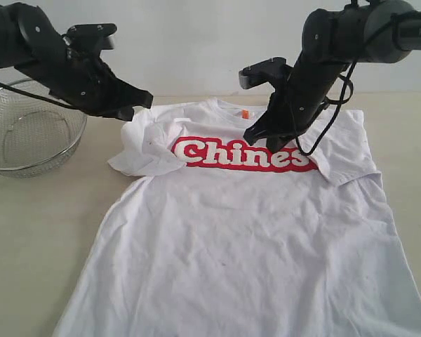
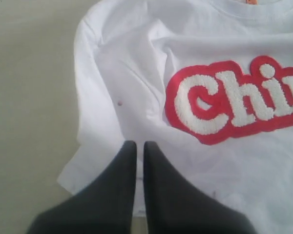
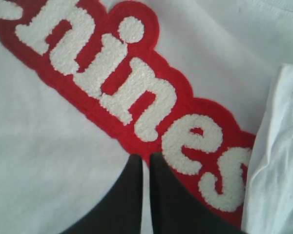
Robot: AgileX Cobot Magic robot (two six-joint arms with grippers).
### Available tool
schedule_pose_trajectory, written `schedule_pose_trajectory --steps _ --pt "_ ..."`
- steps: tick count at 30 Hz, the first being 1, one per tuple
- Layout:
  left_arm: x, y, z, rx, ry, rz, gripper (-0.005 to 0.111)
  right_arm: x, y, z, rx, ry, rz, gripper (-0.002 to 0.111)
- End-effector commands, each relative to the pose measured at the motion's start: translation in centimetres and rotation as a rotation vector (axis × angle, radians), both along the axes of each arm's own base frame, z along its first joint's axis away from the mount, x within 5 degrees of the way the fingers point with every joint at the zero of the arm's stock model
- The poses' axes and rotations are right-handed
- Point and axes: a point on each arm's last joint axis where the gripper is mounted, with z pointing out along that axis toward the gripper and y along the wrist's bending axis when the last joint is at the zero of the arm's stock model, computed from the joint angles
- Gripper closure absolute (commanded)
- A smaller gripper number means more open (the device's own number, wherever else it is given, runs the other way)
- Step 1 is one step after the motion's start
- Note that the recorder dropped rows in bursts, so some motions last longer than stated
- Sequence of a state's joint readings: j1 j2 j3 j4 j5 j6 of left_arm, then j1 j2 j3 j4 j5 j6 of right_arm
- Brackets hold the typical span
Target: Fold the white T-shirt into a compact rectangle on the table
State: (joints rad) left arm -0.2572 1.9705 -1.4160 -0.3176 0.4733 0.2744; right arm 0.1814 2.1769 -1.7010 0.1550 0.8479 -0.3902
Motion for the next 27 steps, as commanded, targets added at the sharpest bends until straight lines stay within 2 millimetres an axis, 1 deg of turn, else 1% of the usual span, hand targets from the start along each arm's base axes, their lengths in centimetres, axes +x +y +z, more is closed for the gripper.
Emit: schedule_pose_trajectory --steps 1,4,8,9,12,14,16,17,18,21,24,27 --pt "-0.1 0.2 0.2 -0.052 -0.003 0.049 0.102 0.2 -0.2 0.2 -0.015 -0.016 0.012 0.109" --pt "0.4 0.8 -0.3 -0.107 -0.039 0.122 0.102 0.2 -0.2 0.2 -0.015 -0.016 0.012 0.109" --pt "1.5 2.3 -1.2 -0.106 -0.061 0.175 0.102 0.2 -0.2 0.3 -0.014 -0.023 0.011 0.109" --pt "1.9 2.9 -1.7 -0.083 -0.066 0.166 0.102 0.2 -0.2 0.3 -0.014 -0.023 0.011 0.109" --pt "2.8 3.4 -2.8 -0.03 -0.052 0.13 0.1 0.2 -0.2 0.3 -0.011 -0.018 0.011 0.109" --pt "3.4 3.1 -2.8 -0.018 -0.028 0.099 0.085 0.1 -0.2 0.2 -0.011 -0.014 0.011 0.109" --pt "4.4 2.8 -2.6 -0.025 -0.012 0.082 0.06 0.1 -0.2 0.3 -0.009 -0.013 0.01 0.109" --pt "4.6 2.7 -2.7 -0.026 0.002 0.074 0.055 0.1 -0.2 0.3 -0.009 -0.013 0.01 0.109" --pt "4.9 2.6 -2.7 -0.026 0.017 0.063 0.053 0.1 -0.2 0.3 -0.009 -0.013 0.01 0.109" --pt "5.4 2.5 -3.4 -0.003 0.035 0.045 0.053 0.1 -0.2 0.2 -0.01 -0.012 0.011 0.109" --pt "5.7 2.4 -4.7 0.001 0.076 0.036 0.053 0.1 -0.2 0.2 -0.01 -0.01 0.011 0.109" --pt "5.7 2.3 -5.5 0.004 0.108 0.03 0.053 0.1 -0.2 0.2 -0.01 -0.01 0.011 0.109"
